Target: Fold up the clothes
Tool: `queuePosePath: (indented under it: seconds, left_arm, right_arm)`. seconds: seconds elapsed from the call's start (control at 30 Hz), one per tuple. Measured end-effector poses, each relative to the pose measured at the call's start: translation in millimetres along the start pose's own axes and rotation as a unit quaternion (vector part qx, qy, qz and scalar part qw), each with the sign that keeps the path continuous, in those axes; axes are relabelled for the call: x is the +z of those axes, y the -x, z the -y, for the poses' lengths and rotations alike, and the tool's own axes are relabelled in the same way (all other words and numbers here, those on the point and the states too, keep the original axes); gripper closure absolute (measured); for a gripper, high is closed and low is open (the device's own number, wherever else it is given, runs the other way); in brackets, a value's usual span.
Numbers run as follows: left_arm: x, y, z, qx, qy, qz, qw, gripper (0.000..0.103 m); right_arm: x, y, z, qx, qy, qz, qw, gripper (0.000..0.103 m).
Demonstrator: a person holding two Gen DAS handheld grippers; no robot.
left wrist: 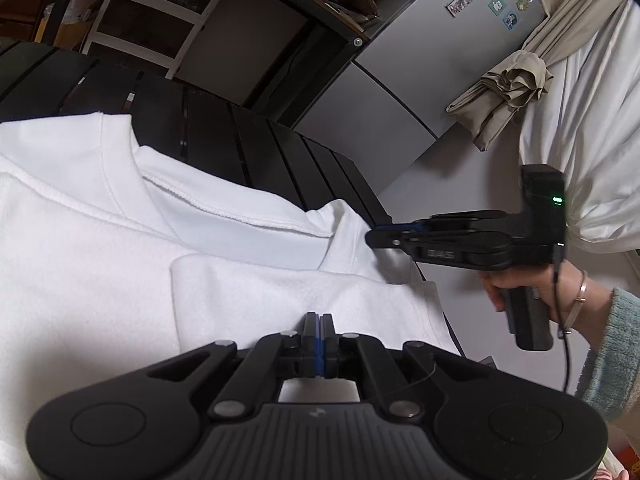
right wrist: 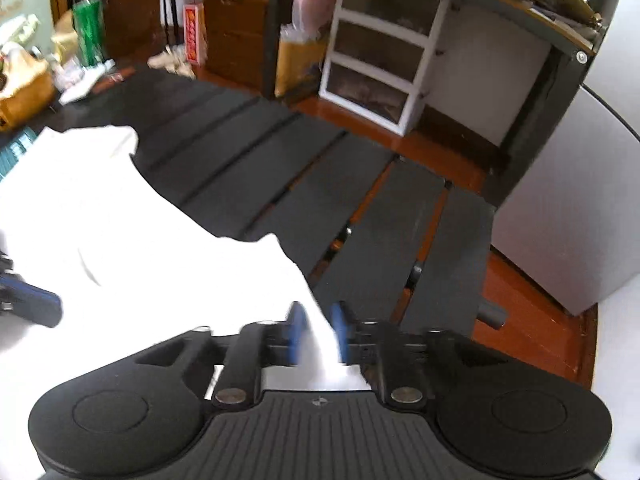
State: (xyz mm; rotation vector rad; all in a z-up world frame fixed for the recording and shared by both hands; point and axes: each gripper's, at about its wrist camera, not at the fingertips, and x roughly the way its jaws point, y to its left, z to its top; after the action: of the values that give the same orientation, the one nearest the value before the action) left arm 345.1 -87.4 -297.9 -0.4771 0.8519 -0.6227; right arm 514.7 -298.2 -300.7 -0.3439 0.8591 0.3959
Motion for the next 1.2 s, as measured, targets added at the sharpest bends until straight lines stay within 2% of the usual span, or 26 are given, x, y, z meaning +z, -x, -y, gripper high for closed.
queuePosePath:
  seconds: [0.1,0.13,0.17,0.2,0.27,0.3,0.33,0.37,0.43,0.53,0.6,0.63,0.7,0.83,0.9,1.0,1.03,1.13,1.2]
  left_arm:
    - [-0.9,0.4,0.3,0.000,0.001,0.002,1.0000,0.103]
    - [-1.0,0.6,-0.1,0.000,0.001,0.002,1.0000,0.103]
    - [-1.0,0.7,-0.6,-0.002,0.003,0.002,1.0000,0.103]
    - [-1.0,0.9,-1.1,-0.003,0.004,0.001,1.0000,0.103]
    - [-0.5,0.8,-1.6,-0.004,0.007,0.001,1.0000,0.103]
    - [-0.3,0.8,-1.8,-0.004,0.008,0.001,1.0000,0.103]
    - [-0.2,1.0,-1.9,-0.004,0.008,0.001,1.0000,0.103]
    - [-0.3,1.1,-1.8,-0.004,0.008,0.000,1.0000,0.103]
    - [-0.4,1.3,-1.8,-0.004,0.008,0.000,1.0000,0.103]
    - [-0.7,1.8,-2.4,-0.006,0.011,0.000,0.9999,0.103]
    - [-0.7,2.0,-2.8,-0.007,0.013,0.000,0.9999,0.103]
    - [-0.8,1.9,-2.9,-0.007,0.014,0.000,0.9999,0.103]
    - [-1.4,1.9,-3.6,-0.009,0.017,0.002,0.9998,0.103]
    - [-1.2,4.6,-4.2,-0.010,0.029,0.004,0.9995,0.103]
    - [0.3,20.8,2.8,-0.006,0.017,0.023,0.9996,0.101]
    - [-0.2,50.7,2.9,0.009,0.003,0.049,0.9988,0.101]
    - [-1.7,61.2,-0.5,0.019,0.003,0.055,0.9983,0.101]
    - [-7.8,85.7,-21.8,0.039,0.040,0.063,0.9965,0.101]
    - [-12.2,107.3,-47.0,0.059,0.079,0.078,0.9921,0.101]
  right_arm:
    - [1.6,0.4,0.9,-0.040,-0.008,0.008,0.999,0.095]
    - [3.8,1.8,-0.1,-0.072,-0.006,0.011,0.997,0.095]
    - [8.4,9.1,2.0,-0.070,-0.018,0.034,0.997,0.095]
    - [6.3,11.2,0.8,-0.062,-0.021,0.039,0.997,0.095]
    - [11.2,23.1,-3.8,0.044,-0.026,0.071,0.996,0.095]
    - [13.2,22.9,-11.7,0.071,-0.009,0.060,0.996,0.095]
    - [12.6,22.5,-16.2,0.079,0.002,0.047,0.996,0.095]
    - [13.1,12.3,-27.9,0.081,0.028,0.015,0.996,0.095]
    - [11.7,0.5,-37.8,0.064,0.047,-0.004,0.997,0.096]
    - [16.7,-10.8,-31.6,0.022,0.004,0.019,1.000,0.097]
    - [21.9,-13.9,-33.4,-0.010,0.001,0.019,1.000,0.096]
    - [28.0,-7.6,-37.7,-0.011,0.001,0.037,0.999,0.097]
    - [32.9,2.4,-40.3,0.024,0.005,0.063,0.998,0.097]
    - [38.2,13.1,-74.2,0.165,0.046,0.059,0.983,0.097]
    - [39.3,12.2,-88.5,0.189,0.064,0.050,0.979,0.097]
    - [46.8,-11.5,-107.5,0.178,0.066,0.035,0.981,0.097]
    - [46.3,-16.1,-108.6,0.162,0.064,0.039,0.984,0.094]
    - [56.6,-16.5,-95.9,0.139,0.023,0.052,0.989,0.091]
    - [69.5,-8.0,-105.6,0.170,0.028,0.082,0.982,0.091]
